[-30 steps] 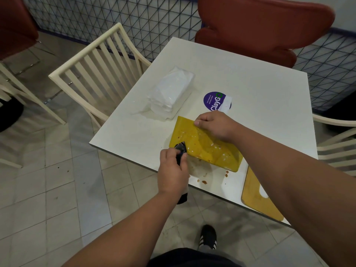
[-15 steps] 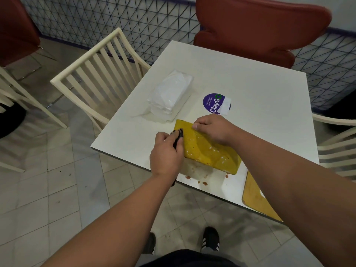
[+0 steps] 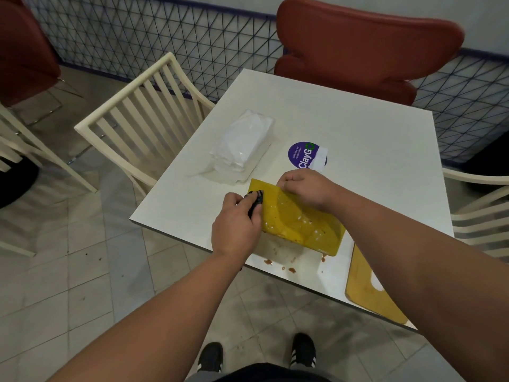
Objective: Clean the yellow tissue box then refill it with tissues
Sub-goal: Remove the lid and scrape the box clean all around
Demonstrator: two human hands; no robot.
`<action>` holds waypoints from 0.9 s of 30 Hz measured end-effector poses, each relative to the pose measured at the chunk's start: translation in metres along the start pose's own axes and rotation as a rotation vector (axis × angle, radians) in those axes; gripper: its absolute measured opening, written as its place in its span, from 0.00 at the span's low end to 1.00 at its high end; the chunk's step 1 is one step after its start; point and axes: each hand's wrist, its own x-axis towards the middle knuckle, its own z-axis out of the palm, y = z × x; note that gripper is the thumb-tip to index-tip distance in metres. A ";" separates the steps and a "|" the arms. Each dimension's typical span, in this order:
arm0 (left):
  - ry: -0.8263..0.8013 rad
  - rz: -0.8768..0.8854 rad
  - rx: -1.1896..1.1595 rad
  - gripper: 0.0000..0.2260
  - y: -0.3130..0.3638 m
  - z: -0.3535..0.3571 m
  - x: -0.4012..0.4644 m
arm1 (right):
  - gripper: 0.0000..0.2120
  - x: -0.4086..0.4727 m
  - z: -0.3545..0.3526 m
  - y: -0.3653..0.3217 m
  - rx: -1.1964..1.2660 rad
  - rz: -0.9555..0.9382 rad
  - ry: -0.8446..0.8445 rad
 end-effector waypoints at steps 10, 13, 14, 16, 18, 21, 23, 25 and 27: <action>-0.032 -0.021 0.000 0.17 0.001 0.003 0.004 | 0.16 -0.028 -0.022 0.032 -0.127 0.104 -0.025; -0.051 -0.014 0.011 0.18 -0.002 0.002 0.005 | 0.18 -0.032 -0.015 0.037 -0.052 0.128 0.031; -0.053 -0.007 0.013 0.18 -0.003 0.002 0.005 | 0.18 -0.033 -0.014 0.037 -0.031 0.122 0.047; -0.050 -0.002 0.013 0.17 -0.006 0.001 0.005 | 0.17 -0.033 -0.013 0.038 0.000 0.111 0.052; -0.046 0.013 0.028 0.17 -0.009 -0.001 0.004 | 0.15 -0.032 -0.013 0.041 0.012 0.110 0.043; -0.057 0.083 0.088 0.17 -0.007 0.002 0.004 | 0.13 -0.030 -0.012 0.043 -0.014 0.104 0.048; -0.071 0.121 0.111 0.16 -0.004 0.004 0.005 | 0.14 -0.031 -0.011 0.043 -0.038 0.101 0.063; -0.059 0.116 0.122 0.16 -0.006 0.003 0.010 | 0.17 -0.031 -0.011 0.042 -0.072 0.090 0.085; -0.033 0.107 0.132 0.16 -0.010 0.001 0.012 | 0.18 -0.032 -0.010 0.042 -0.105 0.078 0.093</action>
